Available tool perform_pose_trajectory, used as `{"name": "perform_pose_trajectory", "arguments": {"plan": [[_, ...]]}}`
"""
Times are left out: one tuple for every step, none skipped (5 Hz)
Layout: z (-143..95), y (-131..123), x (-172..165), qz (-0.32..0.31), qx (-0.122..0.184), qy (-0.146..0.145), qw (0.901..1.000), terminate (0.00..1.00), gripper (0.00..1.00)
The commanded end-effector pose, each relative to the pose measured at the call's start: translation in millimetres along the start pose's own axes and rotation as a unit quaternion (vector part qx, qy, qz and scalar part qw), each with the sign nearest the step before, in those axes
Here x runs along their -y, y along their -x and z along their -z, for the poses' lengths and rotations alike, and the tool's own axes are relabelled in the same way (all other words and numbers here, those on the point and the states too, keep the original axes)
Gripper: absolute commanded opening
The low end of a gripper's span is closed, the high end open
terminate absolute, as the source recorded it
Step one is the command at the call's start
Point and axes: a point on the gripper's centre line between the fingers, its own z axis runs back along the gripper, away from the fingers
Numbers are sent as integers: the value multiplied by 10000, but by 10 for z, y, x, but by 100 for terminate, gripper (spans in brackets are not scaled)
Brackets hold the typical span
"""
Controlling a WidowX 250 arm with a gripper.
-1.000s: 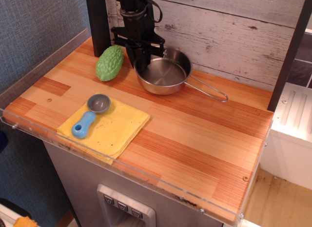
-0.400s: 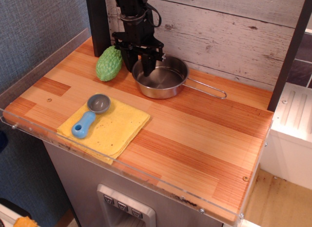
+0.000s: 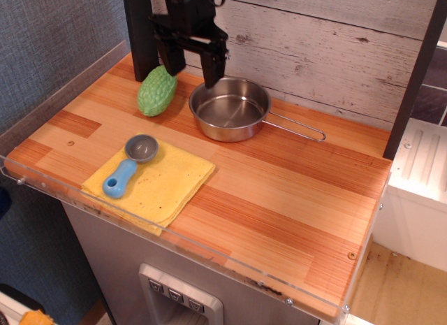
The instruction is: Move the pot to top center
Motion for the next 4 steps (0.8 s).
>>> {"name": "perform_pose_trajectory", "arguments": {"plan": [[-372,317,-165,-179,-298,-279,9990,0,100],[-345,476,-231,-194,-495,-344,9980,0,100],[-345,476,-231,-194,-495,-344,9980,0,100],[-345,476,-231,-194,-495,-344,9980,100,100]]}}
